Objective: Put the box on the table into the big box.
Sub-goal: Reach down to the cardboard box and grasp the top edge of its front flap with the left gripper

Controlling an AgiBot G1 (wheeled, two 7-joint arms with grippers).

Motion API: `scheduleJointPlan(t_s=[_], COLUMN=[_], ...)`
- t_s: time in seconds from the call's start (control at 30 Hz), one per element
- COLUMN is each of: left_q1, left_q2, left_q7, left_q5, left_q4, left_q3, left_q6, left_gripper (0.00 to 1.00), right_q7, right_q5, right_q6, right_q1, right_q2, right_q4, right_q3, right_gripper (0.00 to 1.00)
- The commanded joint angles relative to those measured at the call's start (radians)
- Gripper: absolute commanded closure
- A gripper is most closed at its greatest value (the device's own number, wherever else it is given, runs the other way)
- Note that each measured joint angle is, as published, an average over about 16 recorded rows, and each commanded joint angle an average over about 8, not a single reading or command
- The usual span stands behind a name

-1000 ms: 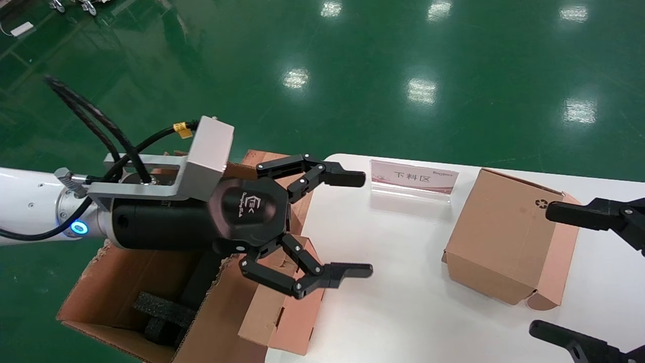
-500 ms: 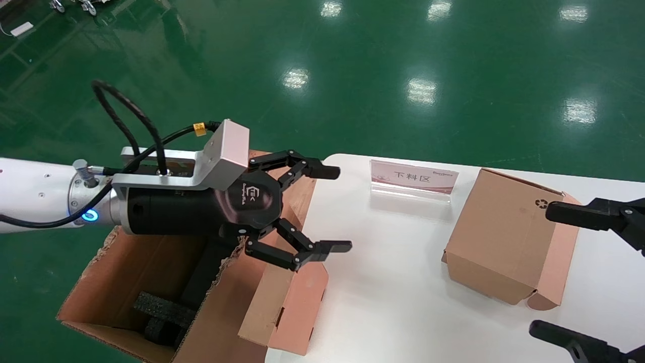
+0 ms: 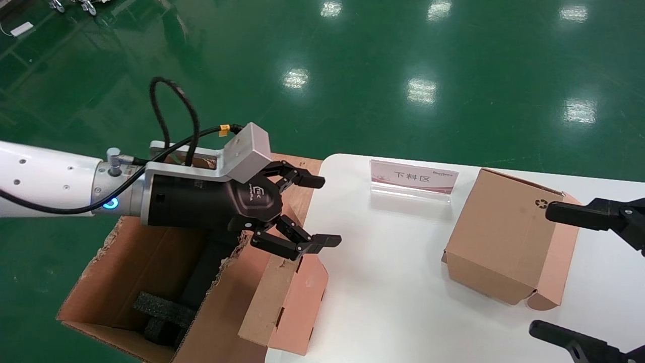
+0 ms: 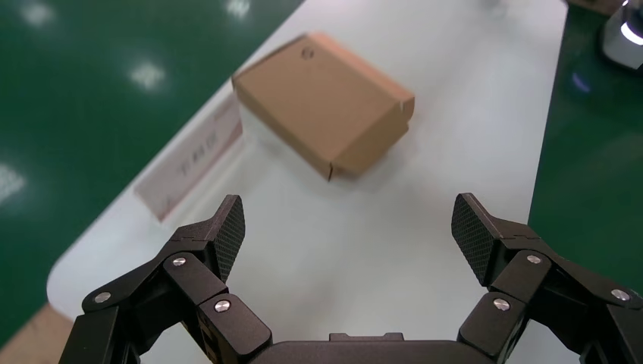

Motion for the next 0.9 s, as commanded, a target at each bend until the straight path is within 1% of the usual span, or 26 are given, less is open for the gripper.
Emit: scheduleJointPlan(t_s=[0.03, 0.27, 0.47, 0.67, 0.9], left_q1=[-0.028, -0.158, -0.275, -0.375, -0.476], left_q2=[0.002, 0.018, 0.026, 0.029, 0.028], left_q7=[-0.046, -0.236, -0.381, -0.486, -0.577], left_q5=[0.037, 0.167, 0.239, 0.279, 0.299], left_q4=[-0.008, -0.044, -0.060, -0.070, -0.077], left_q3=[0.020, 0.125, 0.228, 0.328, 0.451], left_q6=[0.005, 0.041, 0.070, 0.094, 0.118], left_gripper=[0.00, 0.00, 0.00, 0.00, 0.00], right_q7=[0.000, 0.000, 0.000, 0.000, 0.000], right_q5=[0.000, 0.000, 0.000, 0.000, 0.000], right_q6=[0.000, 0.000, 0.000, 0.000, 0.000], right_q1=[0.000, 0.000, 0.000, 0.000, 0.000], right_q2=[0.000, 0.000, 0.000, 0.000, 0.000], right_q4=[0.000, 0.000, 0.000, 0.000, 0.000], right_q3=[0.000, 0.000, 0.000, 0.000, 0.000], right_gripper=[0.00, 0.00, 0.00, 0.00, 0.00])
